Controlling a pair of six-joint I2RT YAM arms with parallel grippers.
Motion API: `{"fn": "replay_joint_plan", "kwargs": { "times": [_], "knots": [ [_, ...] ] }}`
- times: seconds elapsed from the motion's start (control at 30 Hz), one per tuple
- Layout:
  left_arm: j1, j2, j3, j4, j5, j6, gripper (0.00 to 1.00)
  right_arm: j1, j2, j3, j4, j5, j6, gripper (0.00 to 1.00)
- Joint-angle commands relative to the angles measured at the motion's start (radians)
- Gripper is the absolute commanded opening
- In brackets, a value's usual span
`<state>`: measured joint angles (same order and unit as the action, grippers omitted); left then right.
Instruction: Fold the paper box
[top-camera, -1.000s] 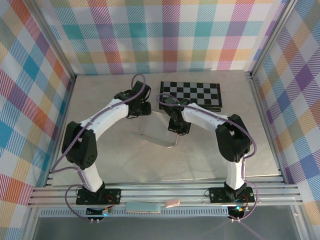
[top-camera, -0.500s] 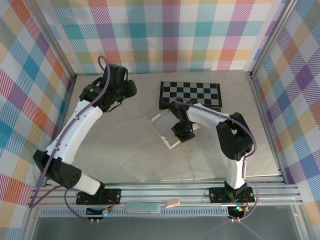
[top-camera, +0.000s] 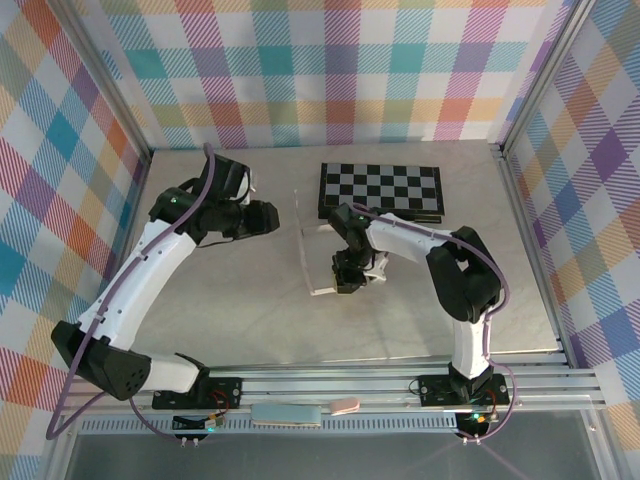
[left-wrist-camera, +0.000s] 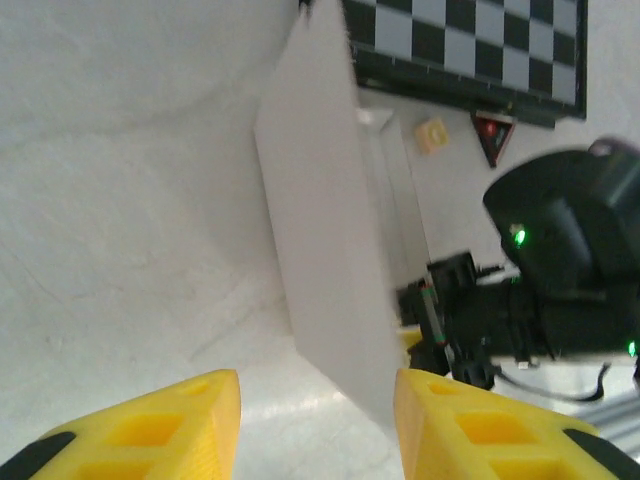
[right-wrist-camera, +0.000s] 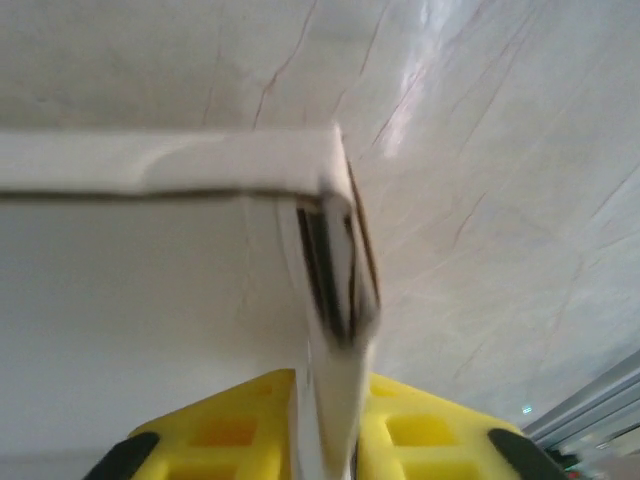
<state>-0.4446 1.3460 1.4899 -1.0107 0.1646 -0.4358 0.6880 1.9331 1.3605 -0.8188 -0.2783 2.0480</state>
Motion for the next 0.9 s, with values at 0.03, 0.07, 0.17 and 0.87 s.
{"fn": "replay_joint_plan", "kwargs": {
  "times": [0.03, 0.07, 0.17, 0.87],
  "knots": [
    [-0.008, -0.048, -0.064, -0.045, 0.071, 0.03, 0.44, 0.002, -0.011, 0.016, -0.004, -0.006, 0.025, 0.35],
    [-0.008, -0.055, -0.081, -0.038, 0.062, 0.026, 0.43, 0.002, -0.023, 0.01, -0.009, -0.001, 0.01, 0.39],
    [-0.008, -0.067, -0.131, 0.011, 0.052, 0.015, 0.42, -0.004, -0.08, -0.015, -0.009, 0.031, -0.054, 0.49],
    [0.009, -0.491, -0.461, 0.506, -0.084, 0.069, 0.41, 0.109, -0.032, 0.583, -0.149, 0.16, -1.415, 0.57]
  ]
}}
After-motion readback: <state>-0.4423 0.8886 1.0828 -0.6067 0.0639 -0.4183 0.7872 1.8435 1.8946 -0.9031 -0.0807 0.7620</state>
